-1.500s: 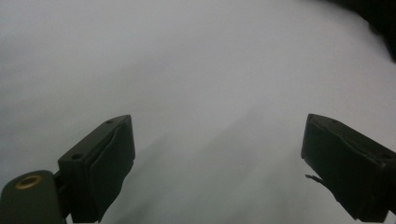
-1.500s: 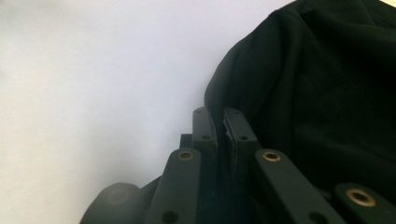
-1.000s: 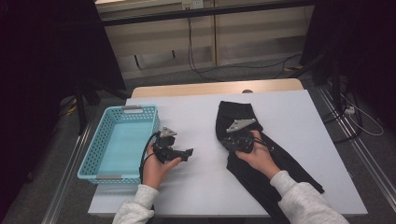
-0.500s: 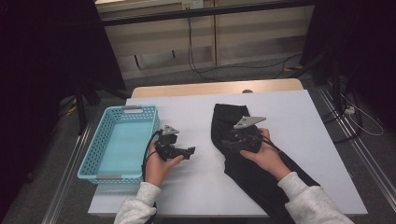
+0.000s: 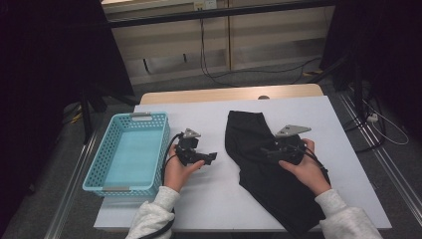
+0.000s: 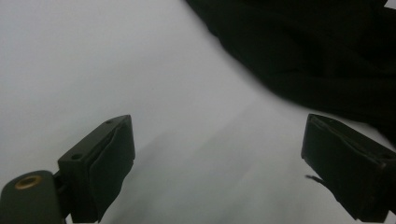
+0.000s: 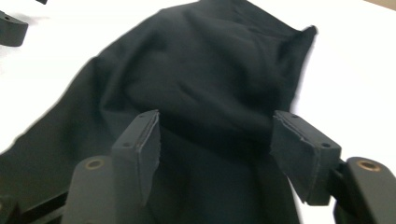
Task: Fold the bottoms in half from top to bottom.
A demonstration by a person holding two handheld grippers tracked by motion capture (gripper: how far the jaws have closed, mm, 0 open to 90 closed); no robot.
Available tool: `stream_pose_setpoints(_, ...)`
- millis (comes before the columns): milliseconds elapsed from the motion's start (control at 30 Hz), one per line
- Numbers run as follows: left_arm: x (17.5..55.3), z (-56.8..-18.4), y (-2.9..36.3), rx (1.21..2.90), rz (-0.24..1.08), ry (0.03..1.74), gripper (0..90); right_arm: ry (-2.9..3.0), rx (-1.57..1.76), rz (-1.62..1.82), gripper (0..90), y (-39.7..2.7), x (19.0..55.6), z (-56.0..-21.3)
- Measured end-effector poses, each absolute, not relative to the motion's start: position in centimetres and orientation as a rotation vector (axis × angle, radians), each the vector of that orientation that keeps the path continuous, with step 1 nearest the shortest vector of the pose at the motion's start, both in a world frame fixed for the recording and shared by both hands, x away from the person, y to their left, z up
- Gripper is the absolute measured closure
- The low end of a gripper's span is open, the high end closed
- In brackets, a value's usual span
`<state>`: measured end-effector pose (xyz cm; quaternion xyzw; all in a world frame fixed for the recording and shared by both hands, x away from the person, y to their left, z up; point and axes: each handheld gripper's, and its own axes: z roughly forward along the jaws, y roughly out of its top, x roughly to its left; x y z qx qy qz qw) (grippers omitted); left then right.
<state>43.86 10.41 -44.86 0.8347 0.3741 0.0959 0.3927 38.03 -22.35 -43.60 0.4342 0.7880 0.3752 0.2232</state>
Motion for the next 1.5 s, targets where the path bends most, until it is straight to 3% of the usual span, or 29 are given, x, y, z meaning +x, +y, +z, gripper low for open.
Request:
stream_pose_setpoints(700,47.5,-45.5,5.0,2.138,0.224,0.884,11.6,2.043,1.325,0.968,26.6,-28.3,33.9,-43.8)
stream_pose_setpoints(1033,48.1,-46.3,3.4,2.142,0.207,0.886,22.5,2.01,1.368,0.964,26.8,-29.6,32.8,-43.8)
stream_pose_setpoints(1200,48.0,-46.2,3.0,2.143,0.253,0.9,42.2,2.014,1.36,0.96,27.4,-29.7,32.5,-43.8)
stream_pose_setpoints(1367,47.7,-46.0,2.8,2.135,0.2,0.915,69.0,2.019,1.357,0.956,27.6,-29.7,32.5,-43.8)
stream_pose_setpoints(1500,47.7,-46.1,2.8,2.115,0.154,0.936,81.2,2.023,1.357,0.946,27.7,-29.8,32.6,-43.9)
